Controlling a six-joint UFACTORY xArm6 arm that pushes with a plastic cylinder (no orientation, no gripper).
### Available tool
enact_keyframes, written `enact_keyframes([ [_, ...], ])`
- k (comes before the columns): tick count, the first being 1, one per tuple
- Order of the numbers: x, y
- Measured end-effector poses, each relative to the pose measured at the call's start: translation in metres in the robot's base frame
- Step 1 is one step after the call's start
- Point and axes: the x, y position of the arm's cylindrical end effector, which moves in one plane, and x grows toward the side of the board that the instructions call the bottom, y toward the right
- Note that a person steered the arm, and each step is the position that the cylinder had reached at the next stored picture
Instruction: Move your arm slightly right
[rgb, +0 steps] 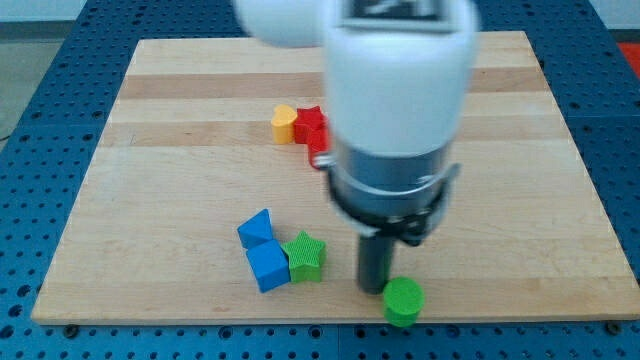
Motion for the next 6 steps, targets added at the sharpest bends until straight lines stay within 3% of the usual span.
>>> enact_keyframes([
  [2, -0.012, -0.003],
  [4, -0.020, 0.078],
  [5, -0.018, 0.084],
  [6, 0.026, 0.106],
])
